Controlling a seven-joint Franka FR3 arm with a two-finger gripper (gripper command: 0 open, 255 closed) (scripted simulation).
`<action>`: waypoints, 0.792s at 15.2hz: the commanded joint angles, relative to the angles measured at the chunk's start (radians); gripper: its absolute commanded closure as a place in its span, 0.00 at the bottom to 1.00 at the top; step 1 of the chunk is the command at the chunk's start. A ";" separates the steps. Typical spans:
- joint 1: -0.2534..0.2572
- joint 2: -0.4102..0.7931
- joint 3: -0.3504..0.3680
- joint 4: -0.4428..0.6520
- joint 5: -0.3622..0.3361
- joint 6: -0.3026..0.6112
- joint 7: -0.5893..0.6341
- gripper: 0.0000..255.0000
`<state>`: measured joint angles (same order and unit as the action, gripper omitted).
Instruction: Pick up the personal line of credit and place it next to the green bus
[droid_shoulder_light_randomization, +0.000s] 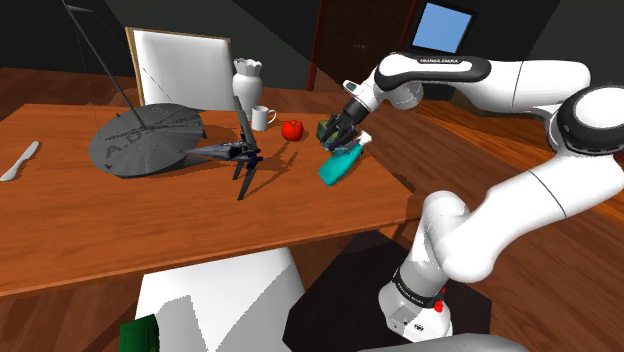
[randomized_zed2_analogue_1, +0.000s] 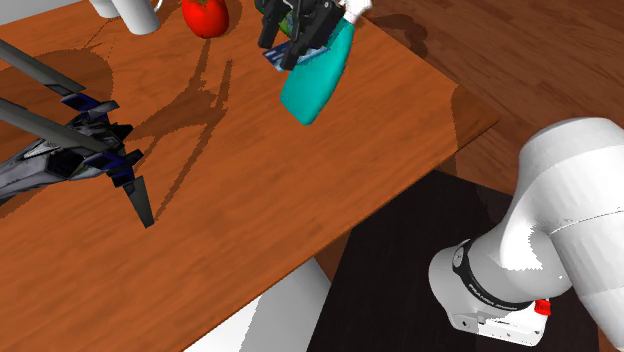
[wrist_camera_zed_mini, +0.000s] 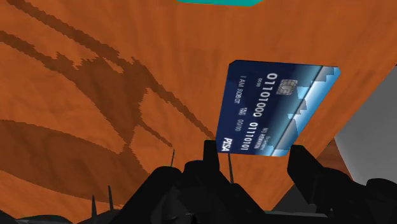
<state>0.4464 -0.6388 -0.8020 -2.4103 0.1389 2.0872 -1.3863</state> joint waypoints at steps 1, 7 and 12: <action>0.003 0.019 -0.055 0.046 -0.007 -0.038 -0.047 1.00; 0.055 0.098 -0.241 0.198 -0.008 -0.138 -0.186 1.00; 0.173 0.183 -0.460 0.356 0.017 -0.227 -0.307 1.00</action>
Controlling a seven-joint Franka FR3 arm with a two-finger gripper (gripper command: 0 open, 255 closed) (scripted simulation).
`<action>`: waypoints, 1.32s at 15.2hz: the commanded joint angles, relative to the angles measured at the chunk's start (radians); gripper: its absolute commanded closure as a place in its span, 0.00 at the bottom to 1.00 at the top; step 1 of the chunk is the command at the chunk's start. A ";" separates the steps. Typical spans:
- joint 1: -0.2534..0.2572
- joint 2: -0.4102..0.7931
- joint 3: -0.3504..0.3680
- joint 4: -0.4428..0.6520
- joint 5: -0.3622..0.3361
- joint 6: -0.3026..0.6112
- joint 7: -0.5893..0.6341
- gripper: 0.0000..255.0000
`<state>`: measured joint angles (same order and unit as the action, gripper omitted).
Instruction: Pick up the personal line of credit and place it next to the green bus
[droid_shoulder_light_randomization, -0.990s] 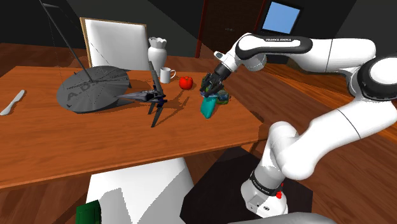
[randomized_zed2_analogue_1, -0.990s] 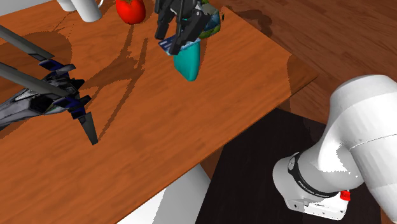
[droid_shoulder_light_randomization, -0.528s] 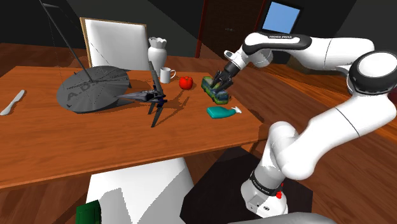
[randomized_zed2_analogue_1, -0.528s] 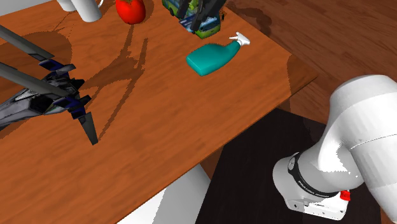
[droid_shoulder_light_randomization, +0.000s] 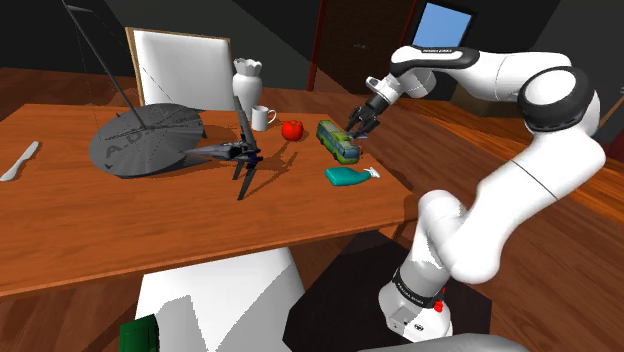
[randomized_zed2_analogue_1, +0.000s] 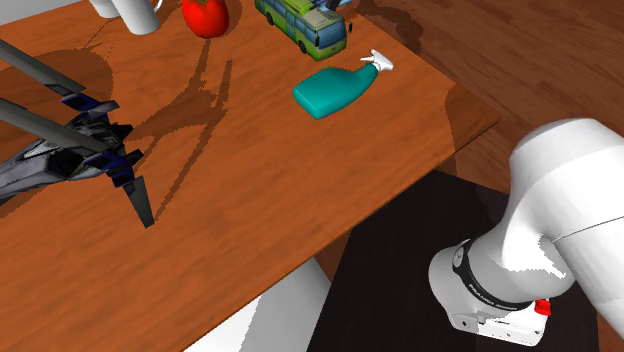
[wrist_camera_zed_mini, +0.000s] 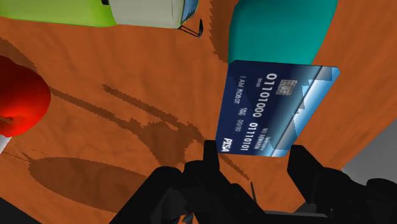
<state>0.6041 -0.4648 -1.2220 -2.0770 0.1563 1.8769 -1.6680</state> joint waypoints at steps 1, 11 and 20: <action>0.054 0.025 -0.097 0.058 0.006 -0.035 -0.049 1.00; 0.546 -0.121 -0.628 0.487 -0.144 -0.226 -0.097 1.00; 0.633 -0.218 -0.719 0.557 -0.217 -0.216 -0.118 1.00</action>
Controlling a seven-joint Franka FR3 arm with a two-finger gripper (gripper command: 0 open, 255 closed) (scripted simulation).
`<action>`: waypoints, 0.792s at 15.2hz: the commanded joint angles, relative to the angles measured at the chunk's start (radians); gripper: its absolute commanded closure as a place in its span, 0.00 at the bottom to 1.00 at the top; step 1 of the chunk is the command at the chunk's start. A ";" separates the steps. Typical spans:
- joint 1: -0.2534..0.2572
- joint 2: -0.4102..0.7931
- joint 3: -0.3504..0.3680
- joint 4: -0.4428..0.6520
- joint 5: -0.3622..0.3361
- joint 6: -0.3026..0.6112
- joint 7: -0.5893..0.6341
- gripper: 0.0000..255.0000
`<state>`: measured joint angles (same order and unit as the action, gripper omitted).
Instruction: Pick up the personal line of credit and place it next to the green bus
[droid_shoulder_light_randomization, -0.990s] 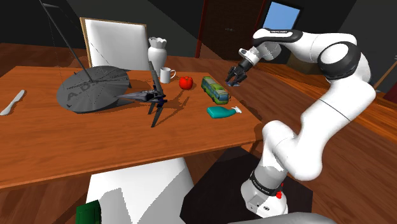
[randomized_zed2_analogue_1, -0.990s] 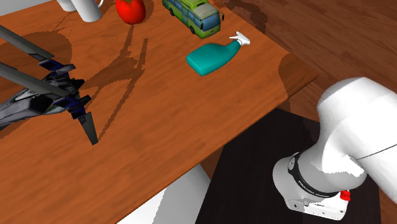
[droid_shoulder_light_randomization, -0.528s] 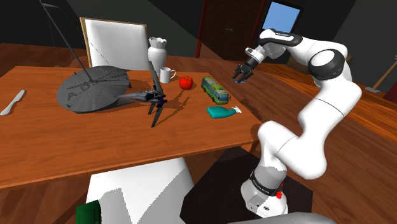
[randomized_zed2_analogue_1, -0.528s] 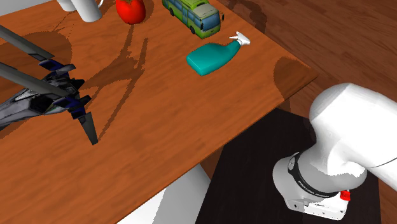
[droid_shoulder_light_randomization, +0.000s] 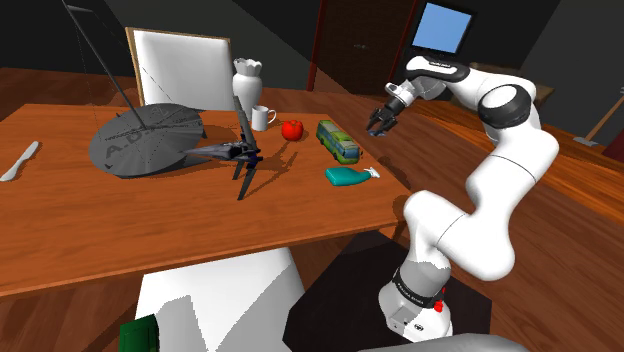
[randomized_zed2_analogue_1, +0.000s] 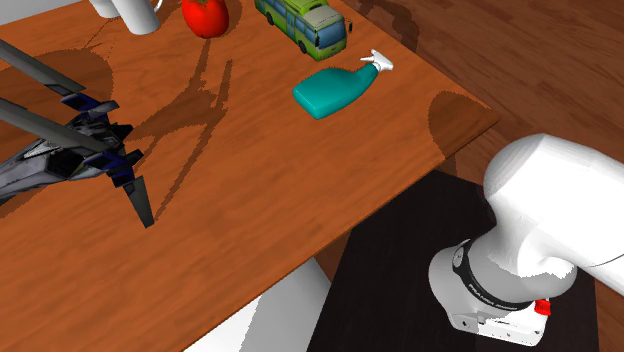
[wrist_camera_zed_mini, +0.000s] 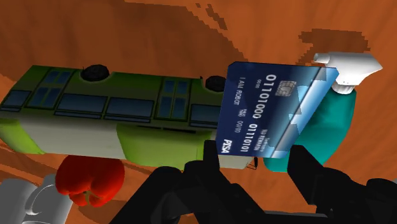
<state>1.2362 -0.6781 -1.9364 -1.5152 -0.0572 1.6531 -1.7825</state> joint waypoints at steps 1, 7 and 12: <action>0.000 -0.008 -0.007 -0.015 -0.006 0.018 -0.007 1.00; -0.002 -0.028 -0.026 -0.071 -0.024 0.082 -0.023 1.00; 0.002 -0.050 -0.046 -0.110 -0.040 0.133 -0.035 1.00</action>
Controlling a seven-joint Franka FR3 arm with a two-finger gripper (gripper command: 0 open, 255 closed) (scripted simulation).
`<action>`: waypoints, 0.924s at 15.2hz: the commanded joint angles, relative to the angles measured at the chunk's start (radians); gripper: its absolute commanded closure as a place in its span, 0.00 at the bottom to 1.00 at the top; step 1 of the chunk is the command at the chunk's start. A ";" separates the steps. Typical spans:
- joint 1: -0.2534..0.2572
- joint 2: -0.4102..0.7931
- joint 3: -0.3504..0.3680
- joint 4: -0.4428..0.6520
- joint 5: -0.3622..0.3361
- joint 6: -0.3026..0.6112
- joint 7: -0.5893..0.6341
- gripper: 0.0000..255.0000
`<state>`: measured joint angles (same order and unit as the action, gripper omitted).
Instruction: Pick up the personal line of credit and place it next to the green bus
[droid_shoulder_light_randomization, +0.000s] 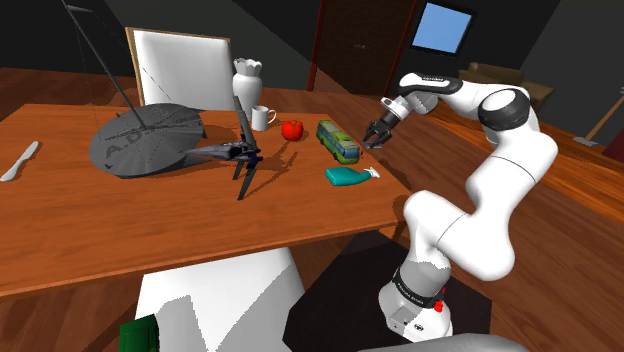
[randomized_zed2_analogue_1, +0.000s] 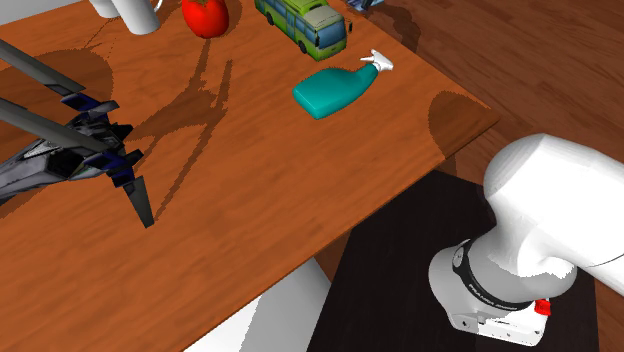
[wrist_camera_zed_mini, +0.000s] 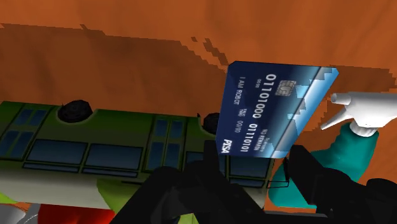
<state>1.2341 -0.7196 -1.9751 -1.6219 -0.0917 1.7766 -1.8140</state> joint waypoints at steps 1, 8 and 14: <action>0.005 -0.013 -0.012 -0.010 -0.009 0.019 -0.006 1.00; 0.019 -0.048 -0.045 -0.052 -0.036 0.086 -0.020 1.00; 0.026 -0.066 -0.062 -0.067 -0.049 0.115 -0.026 1.00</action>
<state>1.2601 -0.7847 -2.0361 -1.6884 -0.1400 1.8904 -1.8396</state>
